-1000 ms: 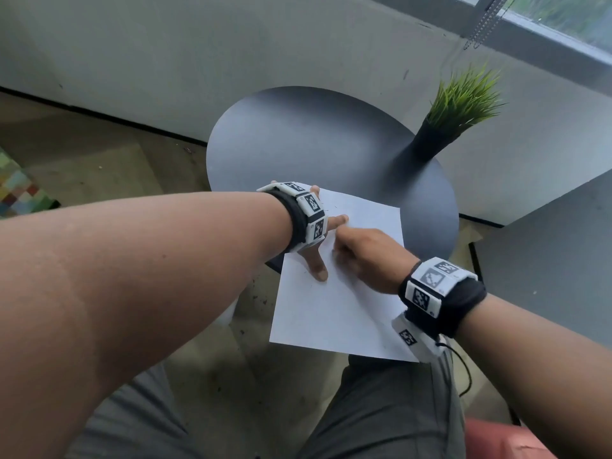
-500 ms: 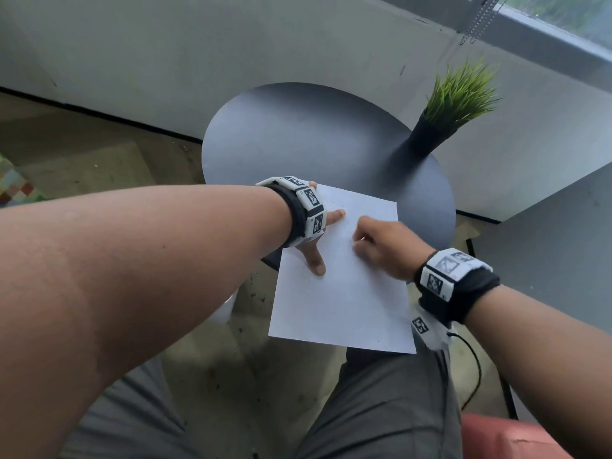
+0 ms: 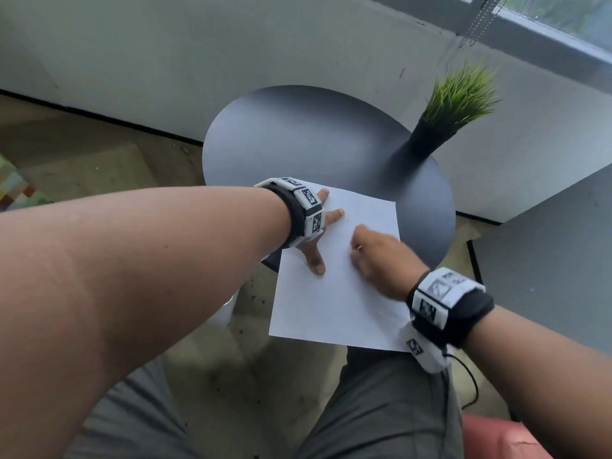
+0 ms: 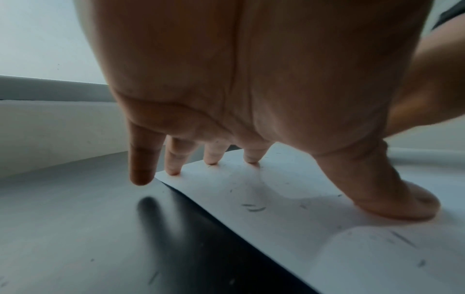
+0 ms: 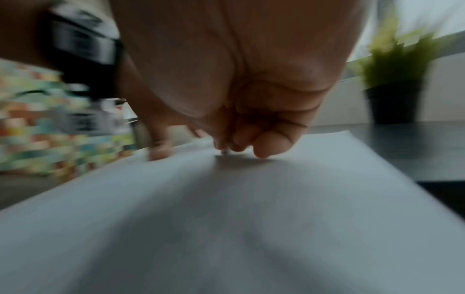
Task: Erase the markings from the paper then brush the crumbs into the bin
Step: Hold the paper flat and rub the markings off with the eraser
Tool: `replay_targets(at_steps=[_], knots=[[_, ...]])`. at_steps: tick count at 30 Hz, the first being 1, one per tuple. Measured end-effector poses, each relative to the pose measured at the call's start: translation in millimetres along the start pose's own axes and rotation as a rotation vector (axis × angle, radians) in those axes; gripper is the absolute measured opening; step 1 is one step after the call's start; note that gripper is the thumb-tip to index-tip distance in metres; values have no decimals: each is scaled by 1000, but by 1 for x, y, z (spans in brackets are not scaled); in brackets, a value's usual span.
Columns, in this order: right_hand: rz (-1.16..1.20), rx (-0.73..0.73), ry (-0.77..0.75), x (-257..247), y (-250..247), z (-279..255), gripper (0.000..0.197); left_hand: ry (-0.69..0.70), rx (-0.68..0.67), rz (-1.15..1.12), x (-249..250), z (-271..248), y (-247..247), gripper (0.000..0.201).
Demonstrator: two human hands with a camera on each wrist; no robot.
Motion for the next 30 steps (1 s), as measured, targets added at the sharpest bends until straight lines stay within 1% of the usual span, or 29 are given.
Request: replay_targets(at_steps=[1,2,3,4,5,7,8,9,10,12,13,14,15,17,18,19,20,22,23,24,25,27,28,29,30], knots=[[20,-49,-127,-18,7,-9,7,-3,-5,3,0,1,0,140],[45,-108,-223,-29,12,-18,6,-4,-9,6,0,1,0,140],[59,-146,-257,-29,12,-20,6,-3,-12,3,0,1,1,140],[63,-145,-232,-21,9,-16,5,-1,-13,-5,1,1,1,139],[76,-111,-137,-7,3,-8,6,0,-14,-15,1,1,2,138],[130,17,142,26,-11,7,8,-5,-16,-30,1,2,4,135],[153,50,222,32,-11,8,9,-4,-15,-34,0,1,4,134],[138,53,199,25,-9,9,10,0,-15,-33,0,2,3,134],[126,22,113,9,-3,8,9,7,-17,-31,0,2,3,134],[131,-100,-131,-27,14,-3,7,14,-12,-14,-3,4,4,136],[135,-131,-197,-31,16,-4,7,14,-7,-5,-4,4,4,137],[130,-125,-192,-26,12,0,9,14,-2,-9,-4,5,6,137],[129,-90,-117,-13,5,10,10,14,3,-17,-4,5,7,136],[154,12,118,18,-9,27,11,11,18,-25,-3,6,9,134],[155,41,189,24,-10,30,12,15,22,-26,-3,6,9,133],[137,54,173,20,-8,33,13,20,24,-30,-3,7,10,134],[130,44,100,6,-4,33,15,26,26,-39,-4,8,10,134],[136,-31,-131,-25,10,25,14,38,21,-42,-6,11,12,137],[133,-70,-196,-29,13,24,12,46,14,-45,-6,11,13,139],[127,-91,-205,-25,10,27,14,53,5,-57,-6,11,14,138],[116,-78,-155,-14,4,34,17,54,4,-71,-6,11,14,137],[136,18,99,16,-11,48,14,41,20,-73,-5,11,14,136],[133,62,204,24,-14,50,12,33,23,-70,-6,10,14,139],[112,81,217,22,-14,50,13,26,18,-74,-6,10,15,141],[103,64,152,9,-10,47,15,24,9,-84,-6,11,15,144]])
Point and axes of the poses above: each hand's wrist, its own z-axis towards the middle knuckle, its own y-axis out of the palm, x = y × z, the point moved 5 cm from there along z, towards the middle knuckle, and after that the axes turned 5 degrees about z, right-handed, at the moved point
